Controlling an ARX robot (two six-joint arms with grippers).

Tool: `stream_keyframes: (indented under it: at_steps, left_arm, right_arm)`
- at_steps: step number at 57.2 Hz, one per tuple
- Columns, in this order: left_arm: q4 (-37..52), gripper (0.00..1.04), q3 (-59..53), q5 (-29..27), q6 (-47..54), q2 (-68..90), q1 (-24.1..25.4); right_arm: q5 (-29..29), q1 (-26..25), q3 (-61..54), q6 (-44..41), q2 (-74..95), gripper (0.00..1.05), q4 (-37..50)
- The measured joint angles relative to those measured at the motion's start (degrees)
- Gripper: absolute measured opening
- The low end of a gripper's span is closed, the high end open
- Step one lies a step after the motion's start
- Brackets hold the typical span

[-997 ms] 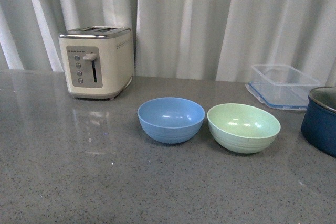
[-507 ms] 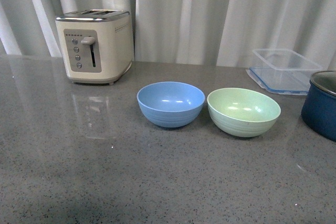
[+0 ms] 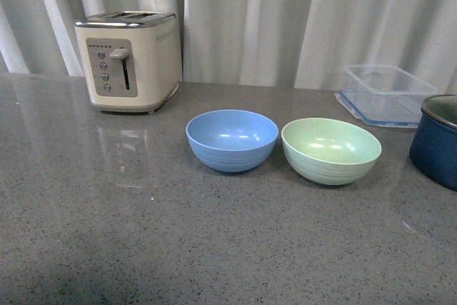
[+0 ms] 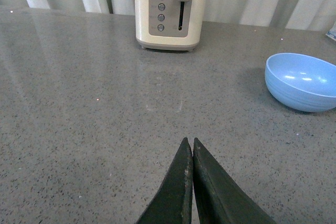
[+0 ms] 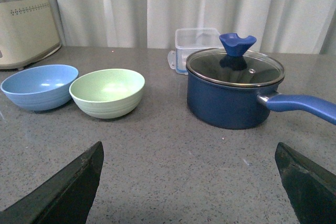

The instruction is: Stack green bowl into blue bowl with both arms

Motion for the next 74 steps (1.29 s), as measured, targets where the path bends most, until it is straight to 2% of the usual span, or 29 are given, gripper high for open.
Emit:
stream_keyframes:
  at_steps: [22, 27, 52, 74]
  left_arm:
    - [-8.90, 0.04, -5.53, -0.02, 0.00, -14.36, 0.00]
    - [-8.00, 0.04, -6.95, -0.07, 0.00, -15.47, 0.02]
    - [-18.73, 0.04, -6.95, 0.11, 0.02, -27.63, 0.00]
    - [-24.65, 0.04, -6.95, 0.11, 0.02, -33.40, 0.00]
  right_arm:
    - [-0.02, 0.00, 0.00, 0.00, 0.00, 0.95, 0.00]
    - [-0.02, 0.00, 0.00, 0.00, 0.00, 0.95, 0.00]
    - [0.00, 0.00, 0.00, 0.00, 0.00, 0.95, 0.00]
    - [0.00, 0.00, 0.00, 0.00, 0.00, 0.95, 0.00]
